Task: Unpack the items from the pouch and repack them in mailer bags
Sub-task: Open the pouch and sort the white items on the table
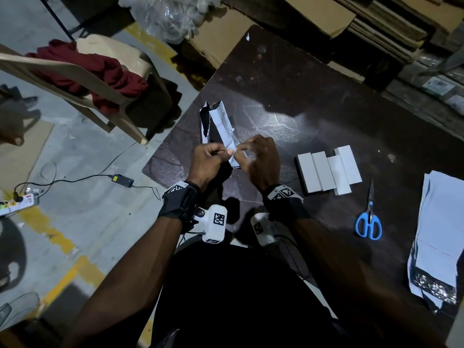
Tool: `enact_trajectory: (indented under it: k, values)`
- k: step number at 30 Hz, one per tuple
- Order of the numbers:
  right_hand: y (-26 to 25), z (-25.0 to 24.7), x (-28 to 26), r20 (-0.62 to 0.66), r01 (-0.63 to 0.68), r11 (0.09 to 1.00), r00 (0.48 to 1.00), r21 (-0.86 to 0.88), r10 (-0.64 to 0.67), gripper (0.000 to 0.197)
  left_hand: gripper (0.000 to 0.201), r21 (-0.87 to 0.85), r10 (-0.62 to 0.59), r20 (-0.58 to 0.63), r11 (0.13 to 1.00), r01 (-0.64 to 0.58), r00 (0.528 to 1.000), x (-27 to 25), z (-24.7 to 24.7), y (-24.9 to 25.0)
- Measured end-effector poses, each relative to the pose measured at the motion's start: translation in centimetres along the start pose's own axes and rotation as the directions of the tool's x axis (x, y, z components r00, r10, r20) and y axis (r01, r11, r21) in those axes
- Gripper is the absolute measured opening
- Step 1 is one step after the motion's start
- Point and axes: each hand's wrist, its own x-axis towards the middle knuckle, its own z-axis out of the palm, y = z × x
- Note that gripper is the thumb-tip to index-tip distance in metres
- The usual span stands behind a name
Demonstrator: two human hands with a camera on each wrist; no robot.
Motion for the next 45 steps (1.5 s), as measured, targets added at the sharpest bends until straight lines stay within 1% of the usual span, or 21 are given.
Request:
enact_trajectory:
  k: [2,4,5,8,11,13,15,19,20,23,25,27,29,32,34,36,38,40,42,44,45]
  values:
    - [0.0,0.0,0.1,0.012,0.002,1.000,1.000,-0.003,-0.002,0.023,0.022,0.012,-0.004,-0.004,1.000,0.004,1.000,0.0,0.0,0.1]
    - [0.2,0.0,0.4,0.017,-0.026,1.000,1.000,0.015,0.026,0.022,0.018,0.003,-0.010,-0.002,1.000,0.010,1.000,0.0,0.0,0.0]
    - [0.3,0.1,0.6,0.022,-0.058,0.998,0.998,0.034,0.057,0.020,0.019,-0.007,-0.011,-0.003,1.000,0.011,1.000,0.0,0.0,-0.1]
    - [0.1,0.0,0.9,0.060,-0.202,0.968,0.979,0.146,0.196,0.014,0.031,-0.040,-0.003,-0.015,0.999,0.003,1.000,-0.1,0.2,-0.2]
    - [0.2,-0.1,1.0,0.098,-0.306,0.908,0.952,0.286,0.289,0.011,0.029,-0.038,0.014,-0.030,0.999,-0.015,0.999,-0.2,0.2,-0.3]
    - [0.4,-0.3,1.1,0.132,-0.296,0.904,0.954,0.308,0.268,0.012,0.026,-0.025,0.034,-0.040,0.999,-0.035,0.999,-0.2,0.1,-0.3]
    - [0.6,-0.4,1.1,0.155,-0.248,0.922,0.965,0.298,0.209,0.015,0.027,-0.007,0.049,-0.032,0.999,-0.049,0.998,-0.3,-0.2,-0.3]
    - [0.7,-0.5,1.3,0.127,-0.153,0.957,0.984,0.247,0.124,0.006,0.033,0.025,0.072,0.007,0.997,-0.072,0.997,-0.5,0.1,0.1]
    - [0.7,-0.5,1.3,0.117,-0.137,0.962,0.987,0.238,0.111,0.004,0.032,0.020,0.063,0.005,0.998,-0.063,0.998,-0.6,0.2,0.3]
    - [0.5,-0.5,1.2,0.089,-0.080,0.974,0.994,0.211,0.062,0.006,0.033,-0.012,0.030,-0.033,0.999,-0.030,0.999,-0.7,0.4,0.5]
    - [0.4,-0.6,1.1,0.098,-0.073,0.978,0.994,0.195,0.055,0.007,0.034,0.004,0.067,-0.054,0.998,-0.067,0.996,-0.4,0.3,0.3]
    - [0.4,-0.6,1.1,0.119,-0.124,0.967,0.988,0.225,0.099,0.007,0.040,0.059,0.119,-0.067,0.992,-0.116,0.991,-0.3,0.3,0.2]
    - [0.3,-0.8,1.1,0.145,-0.218,0.928,0.973,0.303,0.181,0.009,0.044,0.091,0.141,-0.064,0.987,-0.135,0.988,-0.3,0.5,0.3]
    - [-0.4,-1.3,1.3,0.191,-0.359,0.819,0.933,0.448,0.305,0.007,0.048,0.114,0.165,-0.061,0.981,-0.157,0.984,-0.5,0.6,0.5]
    - [-1.0,-1.8,1.5,0.248,-0.461,0.713,0.887,0.528,0.390,0.004,0.049,0.113,0.169,-0.056,0.980,-0.162,0.984,-0.5,0.6,0.4]
    - [-1.0,-1.8,1.6,0.311,-0.553,0.608,0.830,0.570,0.463,0.006,0.051,0.104,0.172,-0.054,0.981,-0.166,0.984,-0.7,0.8,0.4]
    - [-0.7,-1.7,1.6,0.371,-0.618,0.517,0.779,0.592,0.505,0.004,0.051,0.097,0.173,-0.050,0.981,-0.168,0.984,-0.7,0.8,0.4]
    - [-0.4,-1.7,1.6,0.406,-0.657,0.469,0.744,0.591,0.531,0.003,0.051,0.097,0.174,-0.056,0.981,-0.168,0.983,-0.7,0.7,0.3]
    - [-0.5,-1.9,1.5,0.419,-0.679,0.445,0.721,0.584,0.552,0.011,0.052,0.104,0.178,-0.061,0.980,-0.171,0.982,-0.7,0.7,0.2]
    - [-0.6,-2.0,1.5,0.434,-0.690,0.428,0.710,0.584,0.554,0.023,0.052,0.107,0.182,-0.064,0.979,-0.175,0.981,-0.9,0.7,0.2]
    - [-0.7,-2.0,1.4,0.444,-0.693,0.432,0.710,0.577,0.547,0.024,0.052,0.106,0.186,-0.067,0.978,-0.179,0.980,-1.0,0.8,0.2]
